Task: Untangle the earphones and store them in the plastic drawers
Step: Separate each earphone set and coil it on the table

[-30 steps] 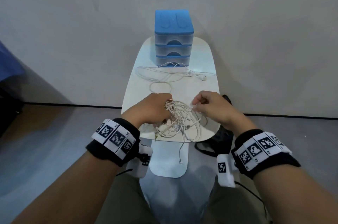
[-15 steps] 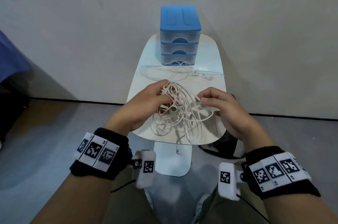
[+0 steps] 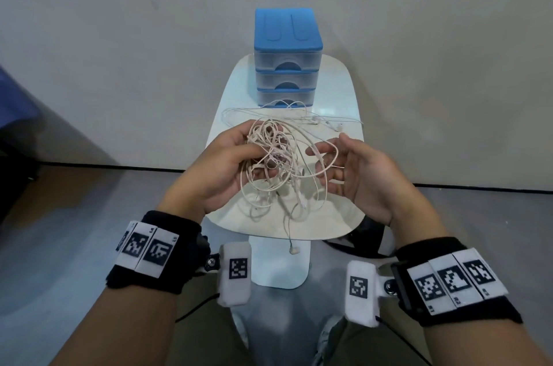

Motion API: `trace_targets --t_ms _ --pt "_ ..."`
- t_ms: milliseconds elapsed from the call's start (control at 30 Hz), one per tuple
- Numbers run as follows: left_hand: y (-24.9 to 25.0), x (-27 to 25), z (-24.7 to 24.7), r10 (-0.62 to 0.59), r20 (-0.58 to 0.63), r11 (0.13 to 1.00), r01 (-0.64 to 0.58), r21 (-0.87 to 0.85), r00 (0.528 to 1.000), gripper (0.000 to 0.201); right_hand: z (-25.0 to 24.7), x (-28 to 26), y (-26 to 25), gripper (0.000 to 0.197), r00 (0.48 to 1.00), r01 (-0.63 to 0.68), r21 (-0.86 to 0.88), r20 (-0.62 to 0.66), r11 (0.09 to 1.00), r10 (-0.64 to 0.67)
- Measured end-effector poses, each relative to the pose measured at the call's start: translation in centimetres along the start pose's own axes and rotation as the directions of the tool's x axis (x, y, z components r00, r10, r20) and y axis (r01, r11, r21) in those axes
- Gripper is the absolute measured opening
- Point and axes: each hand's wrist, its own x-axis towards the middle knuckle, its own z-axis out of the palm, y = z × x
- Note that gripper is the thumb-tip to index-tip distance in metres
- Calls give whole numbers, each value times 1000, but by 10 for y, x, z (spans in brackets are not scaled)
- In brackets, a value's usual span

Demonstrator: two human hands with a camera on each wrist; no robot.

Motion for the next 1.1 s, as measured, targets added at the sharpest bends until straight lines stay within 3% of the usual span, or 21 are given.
trace_targets --t_ms 100,533,800,900,1100 --pt "-3 -1 0 -29 12 999 29 -16 1000 38 -4 -2 0 31 999 35 10 38 999 -35" --pt "0 -4 0 14 121 999 -18 30 993 49 -6 -8 0 28 997 58 22 55 998 -59" --pt "9 -11 6 26 202 969 -74 234 979 41 0 -14 -2 38 992 -37 26 119 999 34" --pt "10 -12 4 34 221 941 -106 321 975 43 0 -18 -4 31 986 -11 -28 166 1000 15" --pt "17 -16 11 65 254 831 -194 521 965 48 -8 -19 -1 16 994 97 -167 61 981 -88"
